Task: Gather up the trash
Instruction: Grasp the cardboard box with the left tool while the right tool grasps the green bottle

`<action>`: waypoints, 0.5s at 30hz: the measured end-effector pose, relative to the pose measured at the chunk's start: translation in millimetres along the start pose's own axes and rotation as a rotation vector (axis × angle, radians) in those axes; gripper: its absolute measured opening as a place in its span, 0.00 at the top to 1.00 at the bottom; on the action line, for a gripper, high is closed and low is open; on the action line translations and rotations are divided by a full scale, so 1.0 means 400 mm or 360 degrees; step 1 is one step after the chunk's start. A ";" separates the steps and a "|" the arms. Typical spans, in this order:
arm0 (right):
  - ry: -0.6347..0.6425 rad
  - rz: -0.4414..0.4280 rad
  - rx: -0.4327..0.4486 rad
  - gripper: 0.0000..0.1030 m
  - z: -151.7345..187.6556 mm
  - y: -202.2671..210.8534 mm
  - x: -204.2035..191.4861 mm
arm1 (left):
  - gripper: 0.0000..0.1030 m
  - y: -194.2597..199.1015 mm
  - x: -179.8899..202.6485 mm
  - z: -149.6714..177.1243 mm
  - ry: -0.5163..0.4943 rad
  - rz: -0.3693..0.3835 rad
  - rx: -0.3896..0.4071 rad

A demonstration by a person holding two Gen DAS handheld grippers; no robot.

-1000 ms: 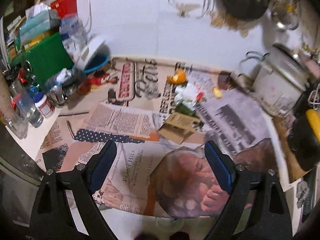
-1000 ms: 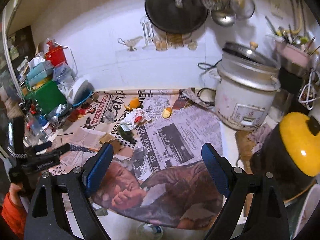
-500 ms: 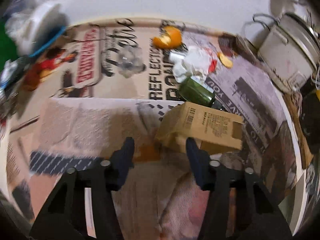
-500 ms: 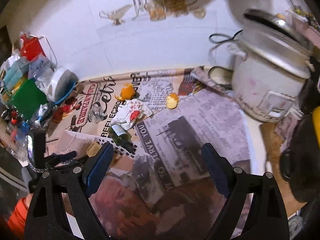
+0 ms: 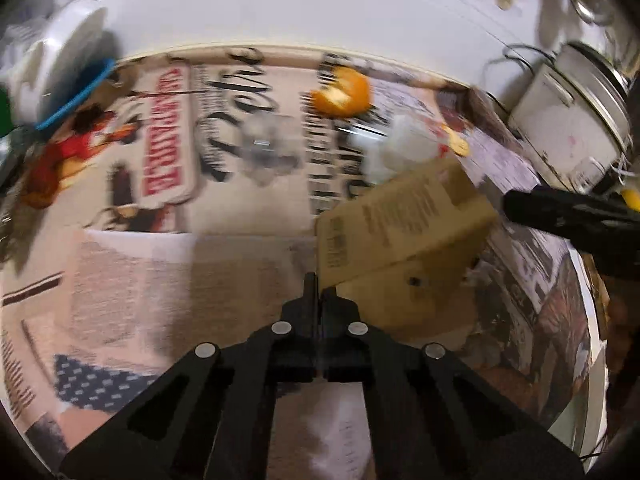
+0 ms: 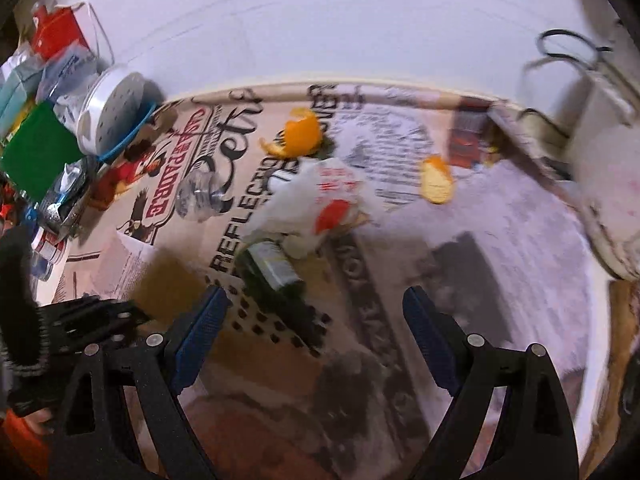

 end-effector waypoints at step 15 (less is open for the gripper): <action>0.0081 -0.0054 -0.0256 0.50 0.040 -0.187 -0.066 | 1.00 0.105 -0.128 0.010 0.0172 -0.0118 0.0095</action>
Point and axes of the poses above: each gripper's, at about its wrist camera, not at the fingertips, and y roughly against the way its jaws point, x to its right, z to its underside, the point moved 5 cm from there along -y, roughly the way its jaws point, and after that the axes turned 15 degrees about -y, right-handed, at the moved point
